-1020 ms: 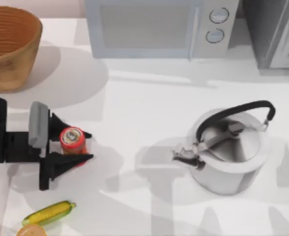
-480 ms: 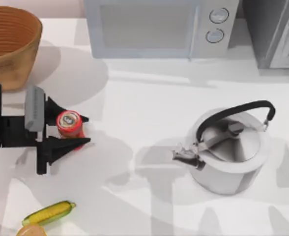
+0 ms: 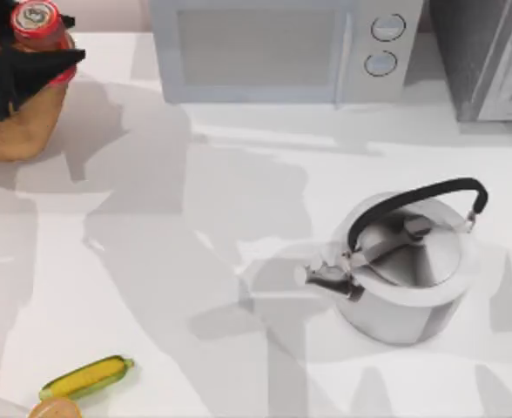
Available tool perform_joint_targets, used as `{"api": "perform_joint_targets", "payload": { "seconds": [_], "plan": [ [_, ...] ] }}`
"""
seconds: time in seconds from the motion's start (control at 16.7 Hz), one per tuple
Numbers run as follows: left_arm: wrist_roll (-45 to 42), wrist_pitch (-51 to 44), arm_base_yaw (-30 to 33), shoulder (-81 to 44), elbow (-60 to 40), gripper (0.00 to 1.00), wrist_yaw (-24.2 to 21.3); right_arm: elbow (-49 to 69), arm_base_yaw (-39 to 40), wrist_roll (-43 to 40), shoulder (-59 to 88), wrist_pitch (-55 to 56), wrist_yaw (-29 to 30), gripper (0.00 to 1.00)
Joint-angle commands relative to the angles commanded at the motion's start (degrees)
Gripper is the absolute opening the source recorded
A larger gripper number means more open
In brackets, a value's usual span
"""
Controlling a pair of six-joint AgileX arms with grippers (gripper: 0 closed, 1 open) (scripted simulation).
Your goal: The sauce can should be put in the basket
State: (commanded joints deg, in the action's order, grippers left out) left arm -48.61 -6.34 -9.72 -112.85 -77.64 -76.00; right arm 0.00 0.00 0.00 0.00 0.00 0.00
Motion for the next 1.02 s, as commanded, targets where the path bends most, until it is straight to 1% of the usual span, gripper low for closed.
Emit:
{"api": "perform_joint_targets", "payload": {
  "seconds": [0.18,0.3,0.42,0.54,0.84,1.02],
  "plan": [
    [4.5,-7.5,-8.1,-1.9,-11.1,0.0,2.2,0.0,0.0,0.0,0.0,0.0,0.0,1.0],
    [7.7,-11.3,-13.7,-3.4,-15.7,0.0,3.7,0.0,0.0,0.0,0.0,0.0,0.0,1.0],
    [10.1,-13.3,-17.2,-3.6,-18.8,0.0,4.2,0.0,0.0,0.0,0.0,0.0,0.0,1.0],
    [10.8,-13.9,-18.4,-3.6,-19.9,0.0,3.7,0.0,0.0,0.0,0.0,0.0,0.0,1.0],
    [10.8,-13.5,-18.1,-3.5,-19.8,0.0,3.8,0.0,0.0,0.0,0.0,0.0,0.0,1.0],
    [13.2,-9.9,-16.7,-4.4,-18.8,0.0,5.1,0.0,0.0,0.0,0.0,0.0,0.0,1.0]
  ]
}}
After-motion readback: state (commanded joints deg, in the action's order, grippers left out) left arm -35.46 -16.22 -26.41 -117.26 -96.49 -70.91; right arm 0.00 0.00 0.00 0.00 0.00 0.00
